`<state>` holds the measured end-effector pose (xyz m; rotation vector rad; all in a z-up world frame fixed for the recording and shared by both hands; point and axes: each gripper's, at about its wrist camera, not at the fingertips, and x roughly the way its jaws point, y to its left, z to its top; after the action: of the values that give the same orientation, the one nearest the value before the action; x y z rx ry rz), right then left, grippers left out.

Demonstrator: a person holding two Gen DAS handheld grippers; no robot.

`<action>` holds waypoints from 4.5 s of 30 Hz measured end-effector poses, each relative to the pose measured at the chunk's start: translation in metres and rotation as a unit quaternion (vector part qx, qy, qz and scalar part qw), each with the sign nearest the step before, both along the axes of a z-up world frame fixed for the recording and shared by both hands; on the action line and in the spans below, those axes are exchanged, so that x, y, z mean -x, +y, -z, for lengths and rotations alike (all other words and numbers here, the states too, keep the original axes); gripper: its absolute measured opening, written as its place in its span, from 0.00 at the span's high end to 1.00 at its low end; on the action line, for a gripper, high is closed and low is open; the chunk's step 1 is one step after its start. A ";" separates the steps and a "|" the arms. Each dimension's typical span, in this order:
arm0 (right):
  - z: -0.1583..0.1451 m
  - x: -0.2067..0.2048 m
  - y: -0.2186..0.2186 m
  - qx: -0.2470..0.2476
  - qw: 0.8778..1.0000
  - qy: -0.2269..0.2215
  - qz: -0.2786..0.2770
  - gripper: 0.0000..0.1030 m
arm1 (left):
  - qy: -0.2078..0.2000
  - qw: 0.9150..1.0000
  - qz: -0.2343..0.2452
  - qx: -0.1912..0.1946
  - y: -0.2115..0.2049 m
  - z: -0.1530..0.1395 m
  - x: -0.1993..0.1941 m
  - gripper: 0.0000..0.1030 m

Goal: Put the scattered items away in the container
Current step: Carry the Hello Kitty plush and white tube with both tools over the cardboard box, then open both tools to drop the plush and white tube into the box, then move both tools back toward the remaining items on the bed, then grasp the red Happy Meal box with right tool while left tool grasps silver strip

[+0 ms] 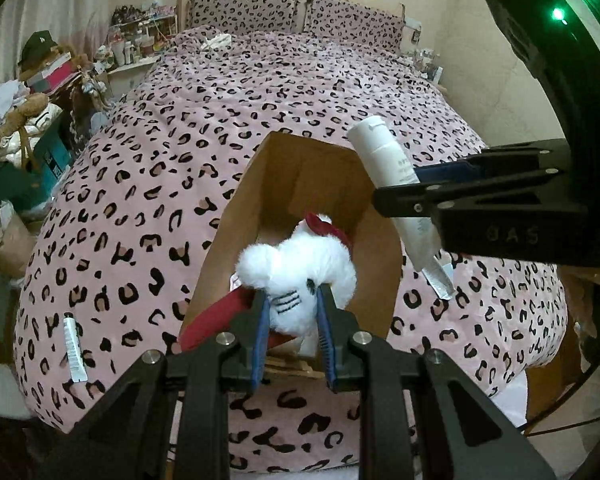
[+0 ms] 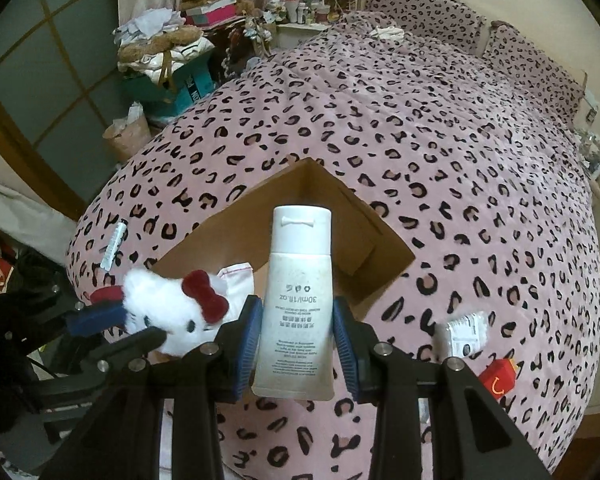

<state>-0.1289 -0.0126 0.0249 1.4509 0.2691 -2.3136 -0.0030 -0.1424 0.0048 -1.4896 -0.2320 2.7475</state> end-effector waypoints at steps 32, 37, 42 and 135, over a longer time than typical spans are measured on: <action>0.016 0.022 -0.005 0.011 0.999 -0.038 -0.001 0.65 | -0.019 1.000 -0.015 0.010 -0.009 0.011 0.017 0.47; 0.014 0.018 0.000 0.012 0.999 -0.037 0.001 0.65 | -0.017 0.999 -0.015 0.023 -0.004 0.007 0.016 0.41; 0.008 0.012 0.007 0.015 0.999 -0.031 0.004 0.65 | -0.016 0.999 -0.016 0.030 0.000 0.003 0.013 0.40; 0.203 0.037 0.304 0.046 0.933 -0.133 0.332 0.62 | -0.115 0.984 0.096 -0.096 0.228 0.186 0.141 0.92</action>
<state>-0.1664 0.2912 -0.1781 2.0046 -0.4767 -2.5130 -0.1441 0.0860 -0.1808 -1.6759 -0.3257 2.3331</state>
